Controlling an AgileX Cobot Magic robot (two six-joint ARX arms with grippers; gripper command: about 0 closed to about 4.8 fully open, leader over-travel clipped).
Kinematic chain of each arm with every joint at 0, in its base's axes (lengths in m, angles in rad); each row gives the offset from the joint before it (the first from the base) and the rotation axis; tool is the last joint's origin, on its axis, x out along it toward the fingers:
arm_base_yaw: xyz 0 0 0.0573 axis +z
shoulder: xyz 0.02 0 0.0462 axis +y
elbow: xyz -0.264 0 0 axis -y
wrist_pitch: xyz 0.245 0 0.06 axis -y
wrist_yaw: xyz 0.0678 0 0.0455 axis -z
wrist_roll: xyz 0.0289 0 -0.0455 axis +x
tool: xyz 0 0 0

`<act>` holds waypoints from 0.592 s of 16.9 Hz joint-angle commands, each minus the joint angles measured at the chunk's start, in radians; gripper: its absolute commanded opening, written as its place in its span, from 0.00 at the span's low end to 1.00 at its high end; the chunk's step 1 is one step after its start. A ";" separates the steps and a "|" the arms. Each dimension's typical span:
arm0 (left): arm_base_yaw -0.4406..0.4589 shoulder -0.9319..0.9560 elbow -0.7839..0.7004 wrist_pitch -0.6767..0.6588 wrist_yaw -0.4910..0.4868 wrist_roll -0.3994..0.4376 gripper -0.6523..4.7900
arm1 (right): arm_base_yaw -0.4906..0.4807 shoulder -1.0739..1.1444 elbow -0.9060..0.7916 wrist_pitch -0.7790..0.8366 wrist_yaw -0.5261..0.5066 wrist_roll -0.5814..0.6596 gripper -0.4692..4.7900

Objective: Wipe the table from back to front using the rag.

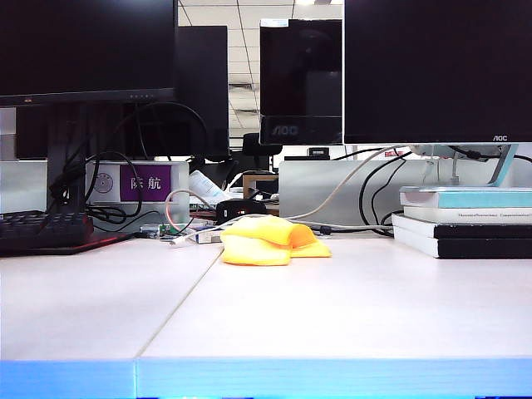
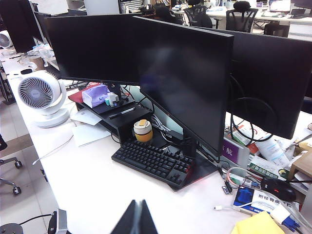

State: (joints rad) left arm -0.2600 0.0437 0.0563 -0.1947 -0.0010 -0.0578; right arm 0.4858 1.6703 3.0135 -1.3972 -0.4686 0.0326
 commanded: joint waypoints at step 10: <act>0.000 0.000 0.002 0.009 0.003 -0.002 0.11 | 0.000 -0.640 -1.213 0.624 0.294 -0.069 0.09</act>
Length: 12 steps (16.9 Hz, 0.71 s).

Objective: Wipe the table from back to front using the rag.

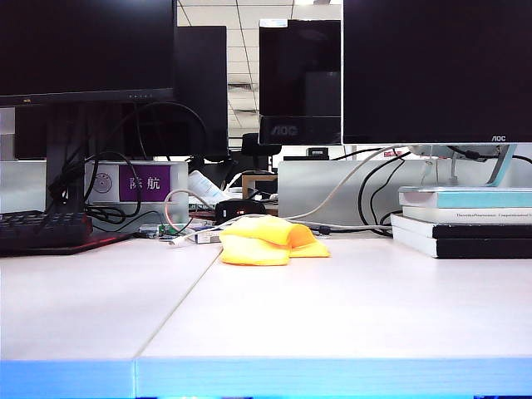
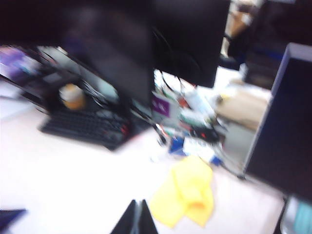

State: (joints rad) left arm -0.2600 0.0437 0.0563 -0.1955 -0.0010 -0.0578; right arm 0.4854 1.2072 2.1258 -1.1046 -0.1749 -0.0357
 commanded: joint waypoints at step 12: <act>0.000 -0.001 0.002 0.009 0.005 -0.002 0.11 | -0.315 -0.833 -1.605 0.950 0.019 0.017 0.09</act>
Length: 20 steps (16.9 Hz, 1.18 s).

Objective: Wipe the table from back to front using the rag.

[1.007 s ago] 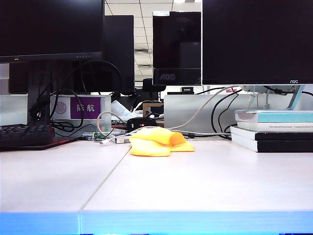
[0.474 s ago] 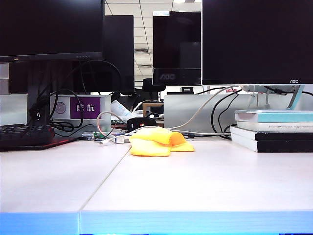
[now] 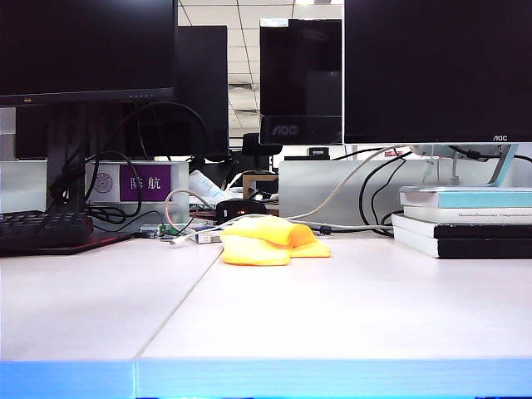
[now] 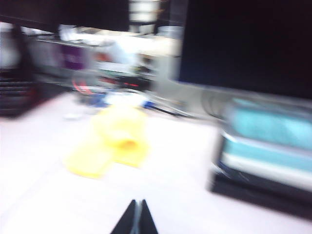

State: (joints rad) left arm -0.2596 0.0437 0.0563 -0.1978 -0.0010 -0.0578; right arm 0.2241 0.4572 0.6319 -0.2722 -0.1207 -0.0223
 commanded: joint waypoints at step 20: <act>-0.001 -0.001 0.002 0.012 0.005 -0.002 0.11 | -0.088 -0.308 -0.605 0.045 -0.036 0.103 0.09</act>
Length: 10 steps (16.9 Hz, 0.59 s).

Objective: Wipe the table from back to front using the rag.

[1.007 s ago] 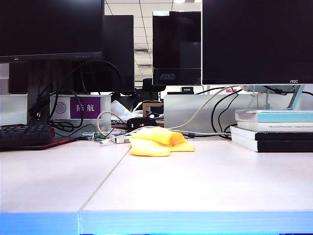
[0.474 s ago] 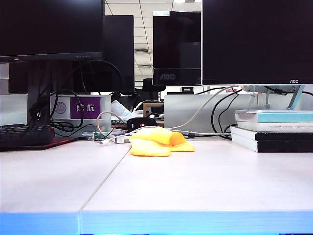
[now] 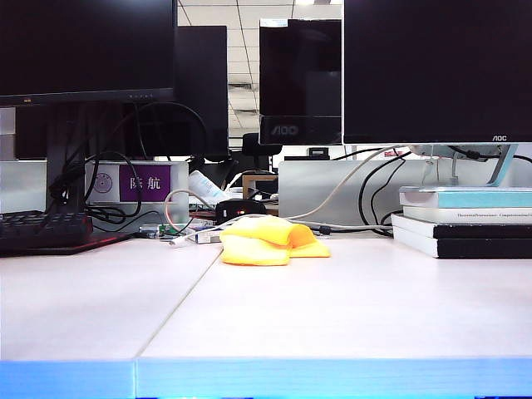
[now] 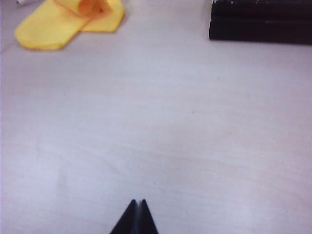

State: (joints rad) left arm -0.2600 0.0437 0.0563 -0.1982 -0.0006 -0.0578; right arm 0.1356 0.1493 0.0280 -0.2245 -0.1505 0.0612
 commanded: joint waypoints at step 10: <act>0.176 -0.043 0.002 0.000 0.003 -0.002 0.11 | 0.000 -0.005 -0.002 -0.003 -0.005 0.018 0.09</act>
State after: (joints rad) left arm -0.1081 0.0101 0.0566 -0.1997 -0.0002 -0.0578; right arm 0.1356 0.1455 0.0280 -0.2230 -0.1535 0.0750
